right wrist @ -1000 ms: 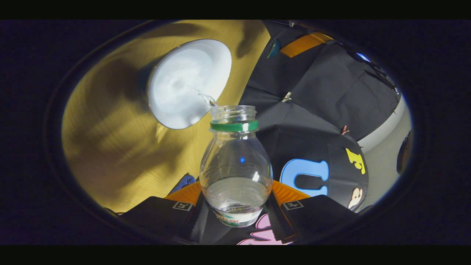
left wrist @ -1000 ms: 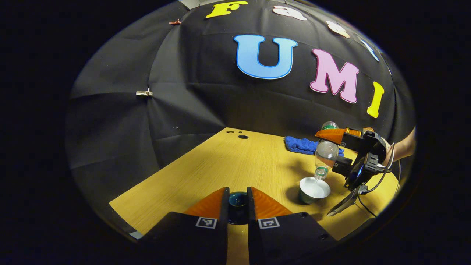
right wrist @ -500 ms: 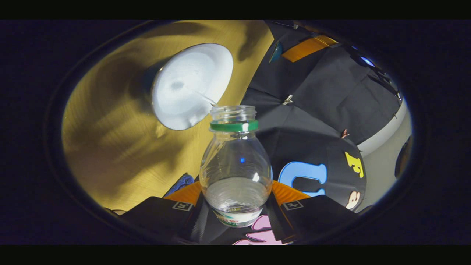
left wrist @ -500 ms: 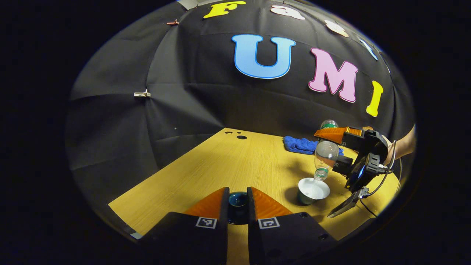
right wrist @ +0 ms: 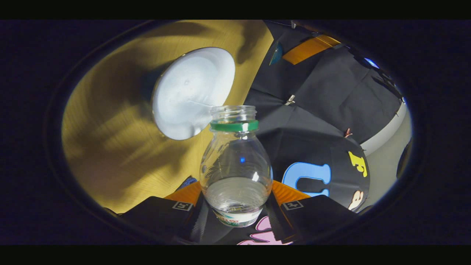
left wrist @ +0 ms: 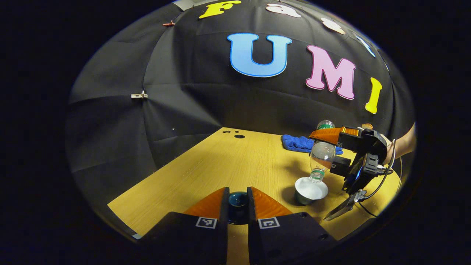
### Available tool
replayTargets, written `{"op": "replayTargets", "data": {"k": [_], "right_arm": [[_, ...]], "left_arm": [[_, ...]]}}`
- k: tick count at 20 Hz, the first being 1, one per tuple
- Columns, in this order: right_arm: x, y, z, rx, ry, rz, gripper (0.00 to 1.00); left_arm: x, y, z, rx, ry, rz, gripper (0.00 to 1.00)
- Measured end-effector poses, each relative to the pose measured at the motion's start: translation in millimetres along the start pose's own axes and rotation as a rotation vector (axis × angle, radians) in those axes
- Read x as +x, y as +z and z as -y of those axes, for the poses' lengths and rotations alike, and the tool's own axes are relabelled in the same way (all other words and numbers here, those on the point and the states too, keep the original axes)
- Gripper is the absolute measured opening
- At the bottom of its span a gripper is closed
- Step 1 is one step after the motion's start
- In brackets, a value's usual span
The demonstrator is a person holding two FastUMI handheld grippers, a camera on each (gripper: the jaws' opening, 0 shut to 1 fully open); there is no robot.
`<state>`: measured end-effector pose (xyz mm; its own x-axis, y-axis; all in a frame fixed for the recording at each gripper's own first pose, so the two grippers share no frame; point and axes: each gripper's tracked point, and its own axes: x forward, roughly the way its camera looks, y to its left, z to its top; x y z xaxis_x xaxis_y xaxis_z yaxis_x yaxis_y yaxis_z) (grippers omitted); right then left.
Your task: Open the teacup lid with one hand, grasp the water bottle and pour water into the teacup with the other hand; after pouring, place the water bottle on the coaster and then close the teacup lid.
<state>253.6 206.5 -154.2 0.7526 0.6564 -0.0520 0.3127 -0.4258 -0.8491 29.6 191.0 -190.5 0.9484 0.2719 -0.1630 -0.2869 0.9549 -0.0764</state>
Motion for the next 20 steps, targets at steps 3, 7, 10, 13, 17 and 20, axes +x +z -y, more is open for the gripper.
{"op": "replayTargets", "data": {"k": [3,7,10,13,17,20], "right_arm": [[-1.0,-9.5,-4.2,0.077,0.018,-0.047,0.73],[-13.8,-22.0,1.4,0.245,0.038,-0.130,0.73],[-23.6,-33.2,4.3,0.443,0.060,-0.212,0.73],[-35.0,-50.3,8.2,0.661,0.075,-0.310,0.73],[-53.3,-90.3,23.1,0.987,0.063,-0.426,0.73],[-71.2,-126.9,27.7,1.247,0.052,-0.484,0.73]], "left_arm": [[-0.1,2.9,5.1,0.002,0.007,0.003,0.27],[-1.7,11.6,10.4,-0.003,0.013,0.016,0.23],[-2.7,18.9,15.5,-0.010,0.016,0.021,0.27],[-4.7,33.2,23.8,0.003,0.012,0.036,0.27],[-4.5,59.2,35.9,-0.029,-0.001,0.060,0.27],[-5.2,81.8,39.3,-0.040,0.016,0.092,0.27]]}}
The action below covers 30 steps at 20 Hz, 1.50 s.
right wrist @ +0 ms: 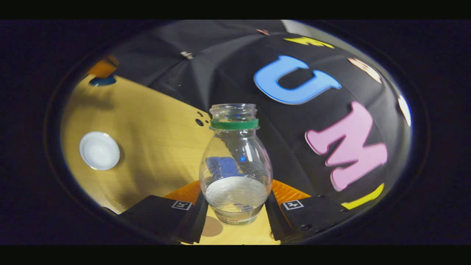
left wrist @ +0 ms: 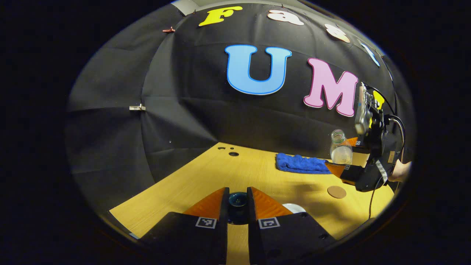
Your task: Open the teacup lid with one hand, grasp the water bottle and pour water into the teacup with the other hand; after pouring, place the water bottle on the coaster and then close the teacup lid.
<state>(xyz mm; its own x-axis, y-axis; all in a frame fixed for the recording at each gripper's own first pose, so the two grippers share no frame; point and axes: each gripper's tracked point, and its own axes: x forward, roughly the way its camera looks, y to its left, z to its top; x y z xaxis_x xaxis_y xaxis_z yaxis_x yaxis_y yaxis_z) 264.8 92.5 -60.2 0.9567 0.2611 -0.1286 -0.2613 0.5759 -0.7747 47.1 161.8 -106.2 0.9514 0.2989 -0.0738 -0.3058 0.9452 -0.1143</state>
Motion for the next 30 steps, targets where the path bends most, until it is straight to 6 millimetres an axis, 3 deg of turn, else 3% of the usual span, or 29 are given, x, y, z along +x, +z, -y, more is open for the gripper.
{"op": "replayTargets", "data": {"k": [4,8,12,19,26,28,30], "right_arm": [[-5.4,-34.8,40.5,0.318,-0.015,-0.057,0.74],[-12.4,-71.2,49.6,0.545,-0.016,-0.075,0.74],[-6.1,-102.9,40.1,0.667,-0.035,-0.097,0.74],[4.5,-137.2,35.3,0.815,-0.077,-0.096,0.76],[3.3,-134.0,20.5,0.764,-0.042,-0.060,0.80],[3.9,-139.2,14.0,0.763,-0.020,-0.074,0.77],[3.8,-144.2,8.6,0.756,-0.016,-0.094,0.82]], "left_arm": [[13.5,15.3,8.9,-0.005,-0.003,0.028,0.27],[29.0,16.7,15.0,0.019,0.001,0.039,0.27],[33.1,7.0,28.0,-0.014,-0.013,0.025,0.27],[34.4,-7.7,37.7,-0.047,-0.003,0.012,0.27],[32.9,-16.7,56.6,-0.054,-0.022,0.002,0.27],[31.6,-19.8,62.4,-0.050,-0.032,-0.003,0.27],[29.3,-20.5,67.7,-0.044,-0.041,-0.007,0.27]]}}
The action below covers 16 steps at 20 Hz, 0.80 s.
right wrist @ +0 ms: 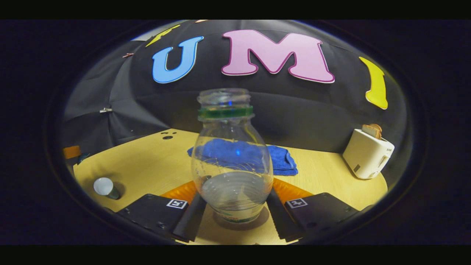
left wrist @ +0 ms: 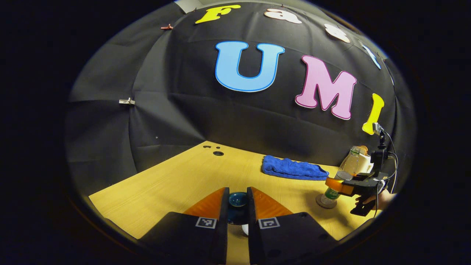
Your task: Open the teacup lid with one hand, grasp the water bottle and pour water into the teacup with the other hand; after pouring, place the water bottle on the coaster and then close the teacup lid.
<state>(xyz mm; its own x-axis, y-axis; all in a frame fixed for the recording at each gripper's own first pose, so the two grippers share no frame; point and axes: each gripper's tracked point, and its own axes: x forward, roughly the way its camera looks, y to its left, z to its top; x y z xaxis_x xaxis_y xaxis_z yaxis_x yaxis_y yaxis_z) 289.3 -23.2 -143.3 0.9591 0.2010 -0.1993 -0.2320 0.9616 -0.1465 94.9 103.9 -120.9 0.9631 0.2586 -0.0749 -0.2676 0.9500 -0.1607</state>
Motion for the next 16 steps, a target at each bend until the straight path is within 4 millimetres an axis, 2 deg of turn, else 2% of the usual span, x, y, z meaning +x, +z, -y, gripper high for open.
{"op": "replayTargets", "data": {"k": [1,3,5,6,9,10,11,16], "right_arm": [[-2.1,-2.3,-0.2,0.000,-0.001,-0.004,0.86],[-5.1,-5.8,-0.2,0.003,-0.003,-0.013,0.87],[-3.3,-8.5,6.4,-0.005,-0.015,-0.021,0.98],[-7.2,-8.7,6.1,-0.007,-0.022,-0.022,0.99],[-13.6,-11.8,10.0,0.005,-0.035,-0.024,0.98],[-15.9,-14.8,10.3,0.014,-0.030,-0.026,0.98],[-17.8,-16.9,11.3,0.020,-0.031,-0.030,0.98],[-40.1,-36.7,16.9,0.045,-0.045,-0.072,0.98]], "left_arm": [[-0.1,0.1,2.0,0.003,-0.004,-0.001,0.27],[-1.4,0.2,5.2,0.006,-0.010,-0.001,0.24],[-2.0,0.6,7.8,0.008,-0.012,0.000,0.27],[-2.1,1.3,9.3,0.008,-0.014,0.002,0.27],[-1.5,2.5,13.7,0.011,-0.016,0.006,0.27],[-1.8,3.6,15.2,0.012,-0.017,0.007,0.30],[-1.7,4.8,15.9,0.014,-0.019,0.009,0.27],[0.5,8.6,23.3,0.024,-0.031,0.013,0.27]]}}
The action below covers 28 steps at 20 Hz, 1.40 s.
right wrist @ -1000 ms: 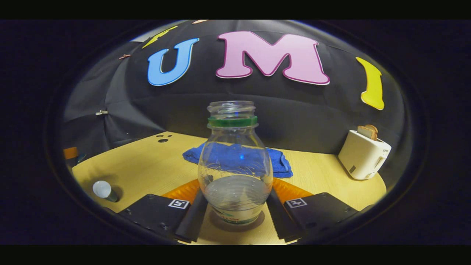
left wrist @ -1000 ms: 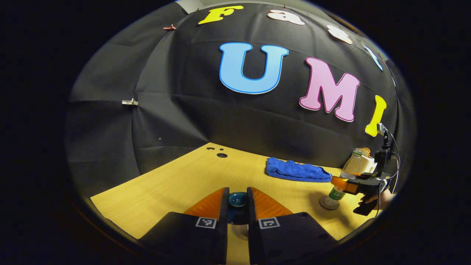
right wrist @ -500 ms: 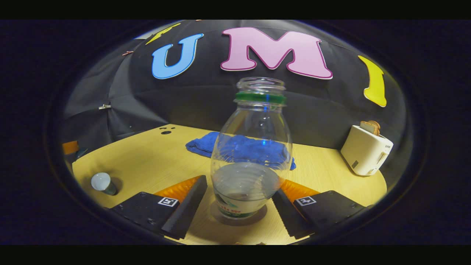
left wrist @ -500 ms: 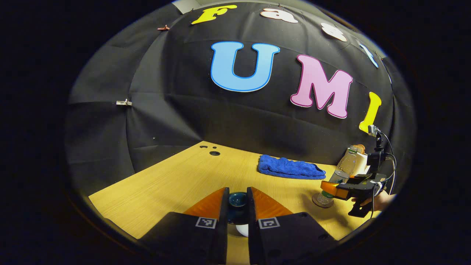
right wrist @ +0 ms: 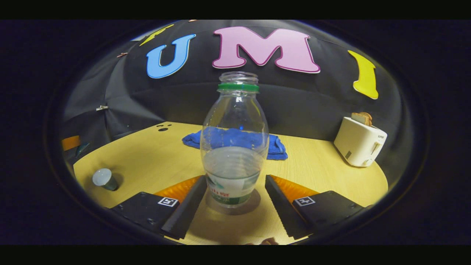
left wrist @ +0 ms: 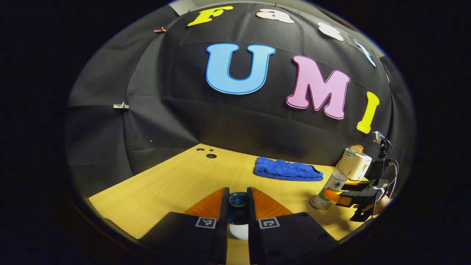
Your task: Open the teacup lid with one hand, grasp the water bottle and pour water into the teacup with the other hand; after pouring, place the water bottle on the coaster and then close the teacup lid.
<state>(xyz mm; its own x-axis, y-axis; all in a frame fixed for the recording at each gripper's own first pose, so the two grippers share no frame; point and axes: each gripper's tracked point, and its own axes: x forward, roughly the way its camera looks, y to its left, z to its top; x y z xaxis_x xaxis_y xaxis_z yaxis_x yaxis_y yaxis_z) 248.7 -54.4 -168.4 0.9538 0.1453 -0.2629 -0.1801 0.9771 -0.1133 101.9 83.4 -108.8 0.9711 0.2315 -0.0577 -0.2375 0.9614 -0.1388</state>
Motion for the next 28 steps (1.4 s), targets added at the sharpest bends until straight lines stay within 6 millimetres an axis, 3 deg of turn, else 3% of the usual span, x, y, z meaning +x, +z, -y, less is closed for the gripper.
{"op": "replayTargets", "data": {"k": [2,6,10,12,19,23,26,28], "right_arm": [[-13.0,-11.1,2.1,0.011,0.000,-0.023,0.98],[-41.4,-25.1,5.6,0.002,-0.002,-0.045,0.98],[-59.8,-35.4,-6.0,0.011,0.039,-0.089,0.98],[-65.3,-30.1,-9.7,0.018,0.047,-0.079,0.98],[-73.5,-30.5,-13.7,0.049,0.044,-0.079,0.98],[-75.3,-31.6,-16.6,0.072,0.046,-0.086,0.98],[-79.9,-27.2,-16.4,0.075,0.047,-0.079,0.98],[-88.6,-15.5,-15.3,0.080,0.047,-0.067,0.99]], "left_arm": [[2.9,-4.7,4.4,0.008,-0.010,-0.003,0.30],[7.5,-28.5,14.3,0.046,-0.023,-0.037,0.27],[11.9,-51.4,24.2,0.071,-0.030,-0.071,0.27],[15.2,-58.3,26.9,0.089,-0.027,-0.080,0.30],[23.5,-84.4,27.6,0.129,-0.022,-0.118,0.27],[20.8,-88.2,30.4,0.164,-0.026,-0.116,0.26],[21.0,-85.4,27.8,0.170,-0.022,-0.120,0.36],[18.2,-71.1,30.8,0.159,-0.028,-0.111,0.53]]}}
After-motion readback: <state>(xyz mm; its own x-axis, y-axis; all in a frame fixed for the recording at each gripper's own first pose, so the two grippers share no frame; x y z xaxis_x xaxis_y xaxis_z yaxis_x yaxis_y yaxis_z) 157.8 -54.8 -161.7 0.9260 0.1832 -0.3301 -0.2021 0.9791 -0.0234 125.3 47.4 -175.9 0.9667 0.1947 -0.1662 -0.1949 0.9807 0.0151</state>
